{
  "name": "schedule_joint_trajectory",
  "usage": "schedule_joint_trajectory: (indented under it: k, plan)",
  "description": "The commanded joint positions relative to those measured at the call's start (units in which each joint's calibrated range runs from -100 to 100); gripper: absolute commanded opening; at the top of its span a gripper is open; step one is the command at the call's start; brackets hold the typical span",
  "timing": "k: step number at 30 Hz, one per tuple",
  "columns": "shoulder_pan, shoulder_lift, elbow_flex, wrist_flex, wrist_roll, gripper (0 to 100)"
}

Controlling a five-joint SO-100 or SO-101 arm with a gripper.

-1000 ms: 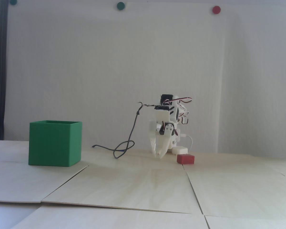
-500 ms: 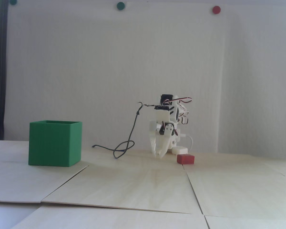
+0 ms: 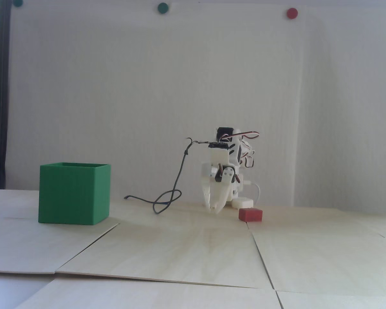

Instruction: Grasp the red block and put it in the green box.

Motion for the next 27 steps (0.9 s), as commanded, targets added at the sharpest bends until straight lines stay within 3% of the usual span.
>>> schedule_joint_trajectory:
  k: [1,4,7,19,27]
  plan:
    - [0.7,-0.3,1.0,0.7,-0.2,2]
    - [-0.7,0.2,1.0,0.8,-0.2,2]
    - [-8.2,-0.4,1.0,3.1,0.1,2]
    - [-18.7,-0.4,1.0,-1.7,-0.2,2]
    - [-20.1,-0.4,-1.7,0.9,-0.2,2]
